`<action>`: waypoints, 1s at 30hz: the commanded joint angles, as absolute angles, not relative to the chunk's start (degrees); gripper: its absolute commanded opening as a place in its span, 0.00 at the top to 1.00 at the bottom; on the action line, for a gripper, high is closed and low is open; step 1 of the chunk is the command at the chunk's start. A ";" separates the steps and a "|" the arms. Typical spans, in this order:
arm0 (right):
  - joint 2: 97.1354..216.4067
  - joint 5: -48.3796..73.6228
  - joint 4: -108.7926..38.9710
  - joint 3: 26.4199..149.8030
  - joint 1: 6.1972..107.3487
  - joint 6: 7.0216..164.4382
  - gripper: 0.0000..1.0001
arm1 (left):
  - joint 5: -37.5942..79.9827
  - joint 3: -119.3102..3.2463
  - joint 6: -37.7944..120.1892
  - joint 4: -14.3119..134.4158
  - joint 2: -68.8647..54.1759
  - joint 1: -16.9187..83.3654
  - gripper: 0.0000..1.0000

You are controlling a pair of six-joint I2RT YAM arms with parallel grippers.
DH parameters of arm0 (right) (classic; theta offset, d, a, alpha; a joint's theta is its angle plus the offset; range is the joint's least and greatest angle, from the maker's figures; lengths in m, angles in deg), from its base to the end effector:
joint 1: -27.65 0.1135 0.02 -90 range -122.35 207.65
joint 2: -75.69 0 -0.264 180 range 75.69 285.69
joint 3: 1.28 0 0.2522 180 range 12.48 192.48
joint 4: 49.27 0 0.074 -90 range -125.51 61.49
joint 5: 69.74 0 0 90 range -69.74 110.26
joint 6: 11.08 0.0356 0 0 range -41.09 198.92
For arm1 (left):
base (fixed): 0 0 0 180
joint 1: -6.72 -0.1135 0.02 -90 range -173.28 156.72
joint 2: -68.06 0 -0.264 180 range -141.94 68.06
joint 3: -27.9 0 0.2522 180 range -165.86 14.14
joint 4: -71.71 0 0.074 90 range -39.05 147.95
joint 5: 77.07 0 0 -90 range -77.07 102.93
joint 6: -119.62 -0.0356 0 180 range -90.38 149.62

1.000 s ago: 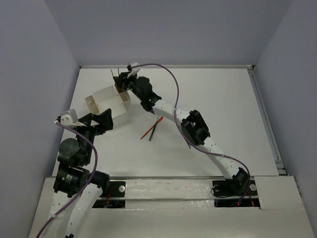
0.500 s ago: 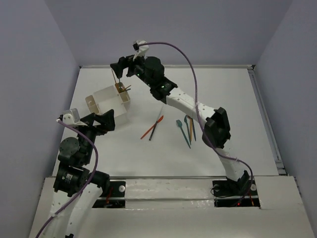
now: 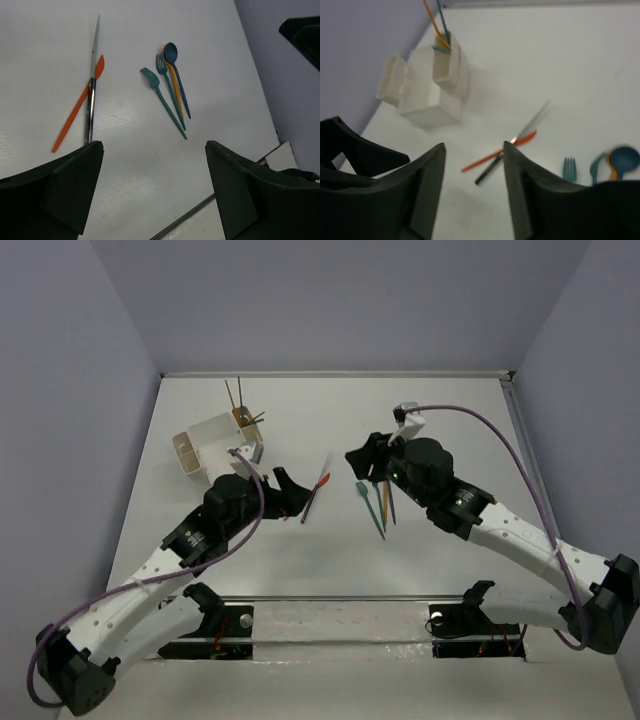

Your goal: Sort the eating utensils into containers

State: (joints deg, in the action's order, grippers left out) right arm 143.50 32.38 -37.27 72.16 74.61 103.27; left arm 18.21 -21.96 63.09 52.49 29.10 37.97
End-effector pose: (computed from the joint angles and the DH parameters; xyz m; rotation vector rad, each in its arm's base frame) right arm 0.1962 0.1991 0.3706 -0.1779 1.7277 0.7525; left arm 0.1442 -0.0913 0.3113 0.0369 1.8028 -0.9037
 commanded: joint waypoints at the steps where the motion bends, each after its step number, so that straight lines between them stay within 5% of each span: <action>1: 136.44 38.28 -23.83 62.50 74.40 110.72 0.55 | 1.70 -24.00 67.67 59.52 18.78 52.58 0.19; 8: 122.90 37.49 -15.82 51.77 74.40 113.98 0.55 | -7.45 -35.77 58.90 58.48 -6.27 54.36 0.48; 16: 119.46 35.56 -17.92 47.11 74.40 112.84 0.54 | -3.58 -45.17 51.60 54.72 -23.32 49.44 0.57; 30: 121.04 34.24 -21.53 44.82 74.40 112.14 0.53 | -1.31 -49.23 48.43 53.99 -33.01 48.91 0.71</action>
